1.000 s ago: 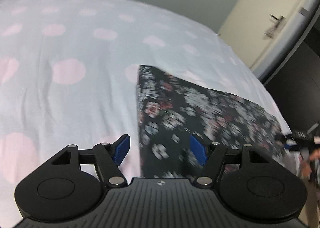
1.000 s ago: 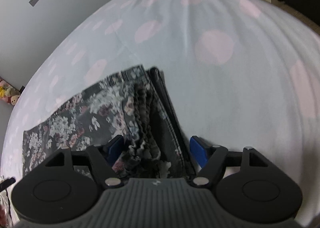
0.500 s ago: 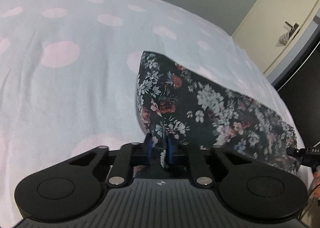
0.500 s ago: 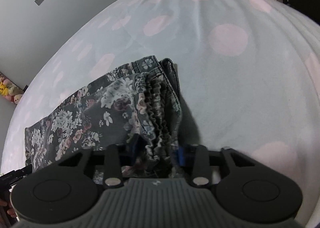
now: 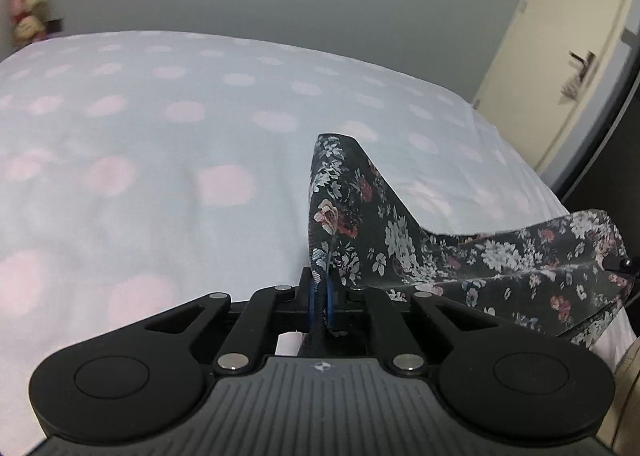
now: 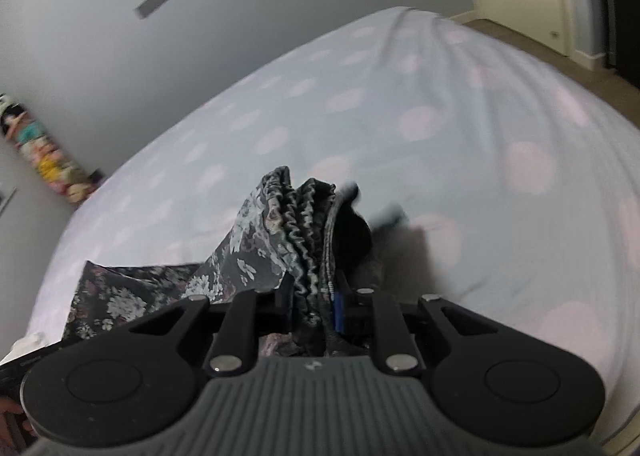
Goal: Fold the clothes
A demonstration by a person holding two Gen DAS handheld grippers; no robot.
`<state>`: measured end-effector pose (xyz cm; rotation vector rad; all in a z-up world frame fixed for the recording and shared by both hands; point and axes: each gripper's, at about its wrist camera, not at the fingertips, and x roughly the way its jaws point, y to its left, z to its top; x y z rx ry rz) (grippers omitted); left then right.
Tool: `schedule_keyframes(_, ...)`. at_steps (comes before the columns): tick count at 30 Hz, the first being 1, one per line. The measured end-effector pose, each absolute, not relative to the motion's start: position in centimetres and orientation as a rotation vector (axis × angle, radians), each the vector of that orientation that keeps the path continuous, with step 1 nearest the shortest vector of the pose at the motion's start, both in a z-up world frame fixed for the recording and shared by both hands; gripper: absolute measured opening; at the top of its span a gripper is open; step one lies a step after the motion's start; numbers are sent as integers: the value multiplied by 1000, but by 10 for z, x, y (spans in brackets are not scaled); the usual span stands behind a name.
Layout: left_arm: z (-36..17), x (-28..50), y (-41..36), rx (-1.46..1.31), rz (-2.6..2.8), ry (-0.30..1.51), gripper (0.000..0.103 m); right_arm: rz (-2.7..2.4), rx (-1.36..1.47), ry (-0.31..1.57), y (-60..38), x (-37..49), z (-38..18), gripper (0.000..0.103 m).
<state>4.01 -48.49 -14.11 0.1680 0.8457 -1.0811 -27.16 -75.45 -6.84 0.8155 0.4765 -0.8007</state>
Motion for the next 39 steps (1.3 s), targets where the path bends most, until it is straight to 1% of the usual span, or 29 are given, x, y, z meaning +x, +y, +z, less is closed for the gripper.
schedule_keyframes(4, -114, 33, -438, 191, -1017, 809, 4, -713, 842, 478, -708, -247, -62, 19)
schedule_keyframes(7, -104, 30, -408, 201, -958, 819, 4, -636, 884, 467, -665, -232, -63, 19)
schedule_keyframes(12, -126, 25, -397, 228, -908, 864, 4, -574, 928, 511, -608, -213, -91, 19)
schedule_keyframes(16, -149, 21, -398, 245, -876, 906, 5, -636, 958, 575, -598, -212, -129, 20)
schedule_keyframes(19, -165, 19, -400, 257, -852, 936, 13, -681, 946, 595, -597, -210, -143, 21)
schedule_keyframes(20, -169, 20, -403, 261, -843, 940, 15, -687, 929, 603, -597, -209, -145, 24)
schedule_keyframes(21, -172, 19, -405, 259, -839, 947, 18, -696, 905, 615, -595, -208, -146, 30)
schedule_keyframes(23, -172, 22, -391, 256, -815, 960, 37, -722, 854, 648, -591, -204, -145, 37)
schedule_keyframes(25, -167, 18, -380, 258, -756, 937, 46, -757, 812, 670, -592, -202, -142, 42)
schedule_keyframes(26, -165, 15, -376, 259, -726, 921, 47, -773, 798, 673, -591, -205, -140, 45)
schedule_keyframes(30, -146, 0, -379, 202, -732, 830, 47, -797, 716, 627, -576, -213, -117, 44)
schedule_keyframes(32, -146, -2, -390, 194, -781, 843, 35, -750, 651, 623, -562, -197, -108, 40)
schedule_keyframes(33, -147, -3, -396, 196, -799, 848, 33, -722, 632, 627, -556, -187, -108, 37)
schedule_keyframes(34, -148, -4, -402, 198, -816, 854, 32, -697, 615, 632, -550, -177, -107, 36)
schedule_keyframes(36, -153, -4, -416, 197, -846, 865, 32, -650, 586, 653, -536, -156, -112, 30)
schedule_keyframes(39, -163, 1, -435, 201, -853, 874, 32, -627, 565, 702, -523, -128, -126, 29)
